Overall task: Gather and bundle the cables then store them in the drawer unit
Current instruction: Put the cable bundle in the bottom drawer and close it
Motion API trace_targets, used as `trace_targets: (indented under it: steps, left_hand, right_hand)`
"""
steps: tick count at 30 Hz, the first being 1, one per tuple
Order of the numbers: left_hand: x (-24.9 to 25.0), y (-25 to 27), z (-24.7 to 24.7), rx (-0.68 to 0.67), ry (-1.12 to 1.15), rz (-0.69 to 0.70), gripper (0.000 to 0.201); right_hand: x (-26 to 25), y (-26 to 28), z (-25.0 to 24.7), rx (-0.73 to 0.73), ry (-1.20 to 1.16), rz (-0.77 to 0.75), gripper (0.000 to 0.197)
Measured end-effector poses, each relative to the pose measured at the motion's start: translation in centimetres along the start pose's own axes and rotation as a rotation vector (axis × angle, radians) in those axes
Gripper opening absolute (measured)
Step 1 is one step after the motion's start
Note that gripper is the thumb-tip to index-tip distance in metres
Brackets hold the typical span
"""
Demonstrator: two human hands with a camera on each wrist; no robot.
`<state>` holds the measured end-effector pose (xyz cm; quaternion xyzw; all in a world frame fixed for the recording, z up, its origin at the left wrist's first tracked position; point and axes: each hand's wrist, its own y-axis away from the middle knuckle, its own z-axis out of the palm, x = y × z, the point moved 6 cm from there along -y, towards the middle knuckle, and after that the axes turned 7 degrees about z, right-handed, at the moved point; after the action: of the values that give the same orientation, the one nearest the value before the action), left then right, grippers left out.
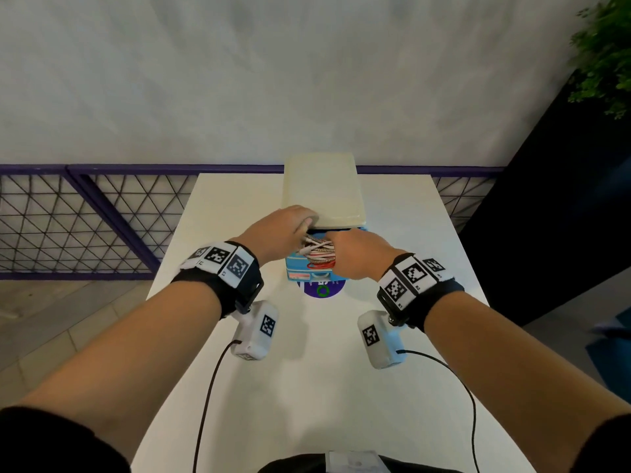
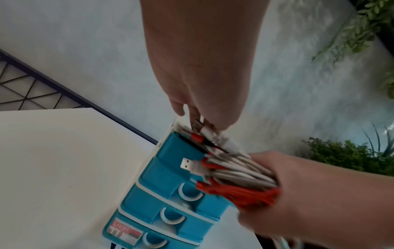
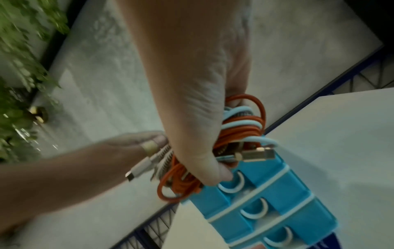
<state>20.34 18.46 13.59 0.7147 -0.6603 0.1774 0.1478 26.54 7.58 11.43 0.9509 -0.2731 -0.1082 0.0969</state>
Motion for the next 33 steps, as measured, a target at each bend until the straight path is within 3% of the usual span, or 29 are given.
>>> trace_targets:
  steps: [4,7,11,13,16,19,23,27,30,33]
  left_hand:
    - [-0.6,-0.2,-0.7,0.054,0.005,0.01,0.031]
    - [-0.9,-0.4,-0.5,-0.031,-0.047,-0.002,0.052]
    - [-0.8,0.0,-0.1,-0.136,-0.129,-0.007,0.096]
    - [-0.8,0.2,-0.2,-0.176,-0.185,-0.03,0.108]
    - [-0.5,0.4,-0.1,-0.227,-0.245,-0.026,0.127]
    - [-0.3,0.7,0.1,-0.257,-0.156,0.0,0.137]
    - [-0.2,0.9,0.4,-0.271,-0.108,0.061,0.126]
    - [0.1,1.1,1.1,-0.343,-0.239,0.162,0.095]
    - [-0.1,1.1,1.4,-0.347,-0.289,0.19,0.083]
    - [-0.7,1.0,1.6,-0.343,-0.337,0.204,0.07]
  right_hand:
    - [-0.5,3.0,-0.3,-0.21,0.0,-0.023,0.029]
    - [-0.5,4.6,-1.6,-0.296,-0.077,-0.008,0.023]
    - [0.9,5.1,-5.0,-0.261,-0.201,0.094,0.022]
    - [1.8,5.0,-6.7,-0.178,-0.192,0.165,0.021]
    - [2.0,4.8,-8.0,-0.05,0.056,0.249,0.019]
    - [0.6,4.7,-6.5,-0.101,0.298,0.315,0.007]
    - [-1.3,3.2,-3.3,-0.158,0.468,0.358,0.022]
    - [-2.4,0.7,-1.9,-0.22,0.493,0.432,0.013]
    - [-2.9,-0.5,-1.4,-0.269,0.481,0.515,0.015]
    - [-3.0,-1.4,-0.7,-0.229,0.424,0.583,0.01]
